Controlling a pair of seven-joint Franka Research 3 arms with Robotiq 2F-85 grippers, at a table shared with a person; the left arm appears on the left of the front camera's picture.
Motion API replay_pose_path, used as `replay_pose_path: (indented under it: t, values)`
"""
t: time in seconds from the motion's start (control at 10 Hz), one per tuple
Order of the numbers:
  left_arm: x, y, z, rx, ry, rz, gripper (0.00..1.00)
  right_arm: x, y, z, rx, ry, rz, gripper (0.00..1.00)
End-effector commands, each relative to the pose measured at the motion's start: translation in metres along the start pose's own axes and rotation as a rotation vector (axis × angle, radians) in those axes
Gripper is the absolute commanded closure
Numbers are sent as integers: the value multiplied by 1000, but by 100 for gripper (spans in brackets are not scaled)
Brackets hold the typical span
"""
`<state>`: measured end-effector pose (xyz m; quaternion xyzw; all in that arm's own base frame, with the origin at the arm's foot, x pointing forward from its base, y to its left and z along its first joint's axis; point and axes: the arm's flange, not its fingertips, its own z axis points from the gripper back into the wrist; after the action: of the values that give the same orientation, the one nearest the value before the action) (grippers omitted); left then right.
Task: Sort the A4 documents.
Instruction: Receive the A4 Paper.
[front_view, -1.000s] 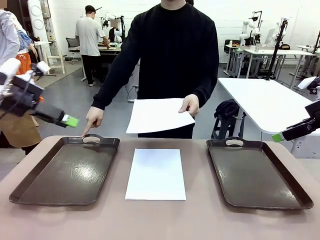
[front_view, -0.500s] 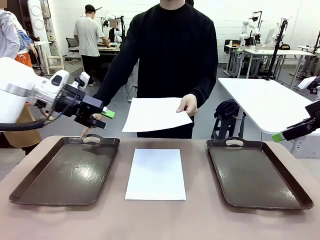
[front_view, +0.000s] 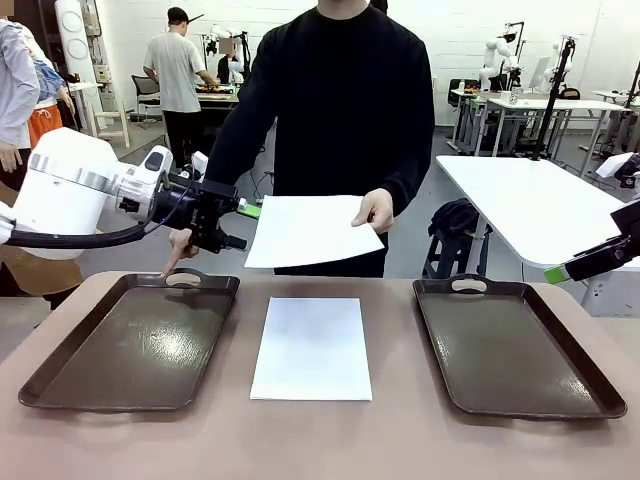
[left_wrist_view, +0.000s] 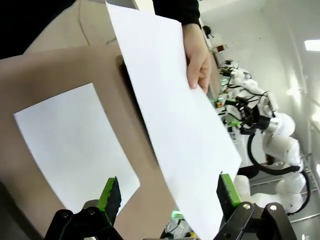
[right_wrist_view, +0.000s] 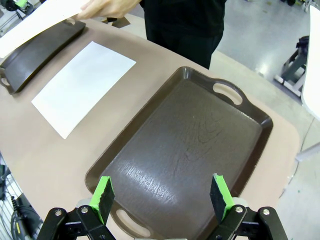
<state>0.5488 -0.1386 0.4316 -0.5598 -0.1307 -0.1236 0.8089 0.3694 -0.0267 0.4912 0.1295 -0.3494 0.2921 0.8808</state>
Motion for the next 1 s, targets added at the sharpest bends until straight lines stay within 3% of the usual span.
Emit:
replay_pose_path:
  t: [0.0,0.2,0.7,0.8,0.9]
  values:
    - [6,9,-13,-76,-6,53,0,0,0,0,7,-4,-3,0]
    - [7,19,-31,-170,2,104,0,0,0,0,7,-4,-3,0]
    - [8,23,-48,-205,-2,163,0,0,0,0,7,-4,-3,0]
    - [6,26,-50,-179,-15,184,5,0,0,0,7,-4,-3,0]
    - [3,28,-50,-187,-31,194,20,0,0,0,7,-4,-3,0]
